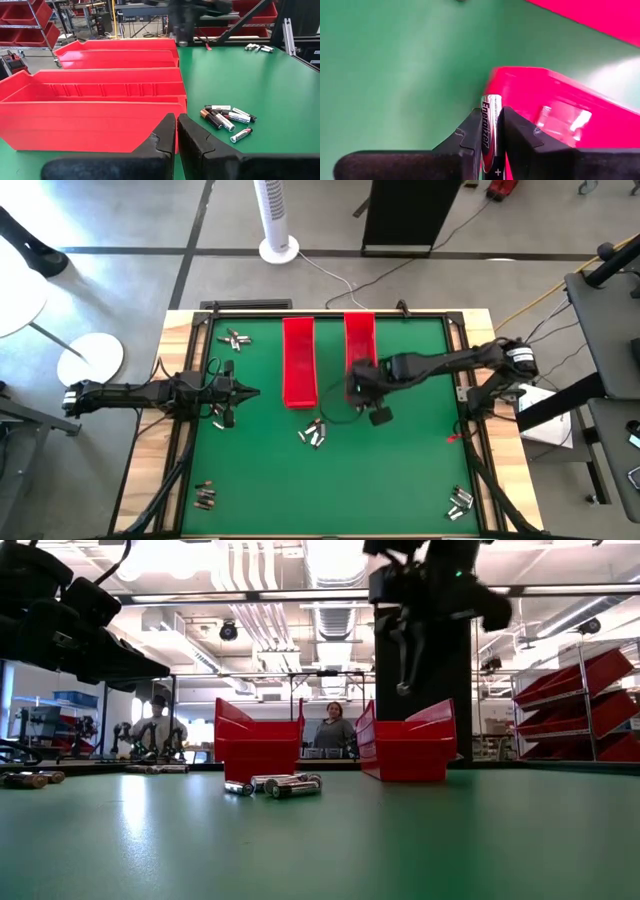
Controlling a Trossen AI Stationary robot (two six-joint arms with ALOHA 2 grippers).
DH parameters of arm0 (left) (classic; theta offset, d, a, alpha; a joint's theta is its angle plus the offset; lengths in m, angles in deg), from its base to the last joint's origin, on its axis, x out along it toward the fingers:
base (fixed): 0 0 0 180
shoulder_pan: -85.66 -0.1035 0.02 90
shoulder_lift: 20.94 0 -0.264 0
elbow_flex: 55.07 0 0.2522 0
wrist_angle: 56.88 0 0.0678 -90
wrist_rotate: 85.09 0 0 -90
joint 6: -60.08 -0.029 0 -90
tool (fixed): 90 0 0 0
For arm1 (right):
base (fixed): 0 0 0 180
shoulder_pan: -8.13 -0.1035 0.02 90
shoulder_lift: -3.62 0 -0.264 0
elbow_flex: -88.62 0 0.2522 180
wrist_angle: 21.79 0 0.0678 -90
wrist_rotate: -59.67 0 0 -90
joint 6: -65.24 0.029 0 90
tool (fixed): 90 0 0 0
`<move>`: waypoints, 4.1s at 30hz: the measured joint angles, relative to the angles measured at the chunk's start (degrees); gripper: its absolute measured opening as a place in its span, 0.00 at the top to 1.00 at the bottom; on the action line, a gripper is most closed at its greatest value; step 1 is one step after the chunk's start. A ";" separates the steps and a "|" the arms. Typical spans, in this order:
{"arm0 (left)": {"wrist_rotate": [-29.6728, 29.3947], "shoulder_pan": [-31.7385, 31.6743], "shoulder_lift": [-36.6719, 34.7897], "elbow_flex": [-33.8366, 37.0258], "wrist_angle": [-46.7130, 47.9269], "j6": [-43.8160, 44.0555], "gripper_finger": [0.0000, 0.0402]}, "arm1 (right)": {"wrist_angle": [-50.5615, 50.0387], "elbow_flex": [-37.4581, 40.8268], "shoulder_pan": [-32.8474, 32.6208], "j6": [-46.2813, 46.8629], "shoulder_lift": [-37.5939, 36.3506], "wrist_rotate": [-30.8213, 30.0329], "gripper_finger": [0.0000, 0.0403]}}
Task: Sort batteries
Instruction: Put the silver battery into the right red bin
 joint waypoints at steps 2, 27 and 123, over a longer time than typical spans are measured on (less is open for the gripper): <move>0.00 0.00 0.00 0.00 0.00 0.00 1.00 | 0.03 0.02 2.80 -0.13 0.03 0.00 0.86; 0.00 0.00 0.21 -0.01 0.02 0.00 1.00 | 6.84 -0.28 15.00 -1.46 15.40 0.40 0.87; 0.00 0.00 0.72 0.00 0.00 0.00 1.00 | 7.04 0.99 4.00 9.11 -7.39 3.04 0.56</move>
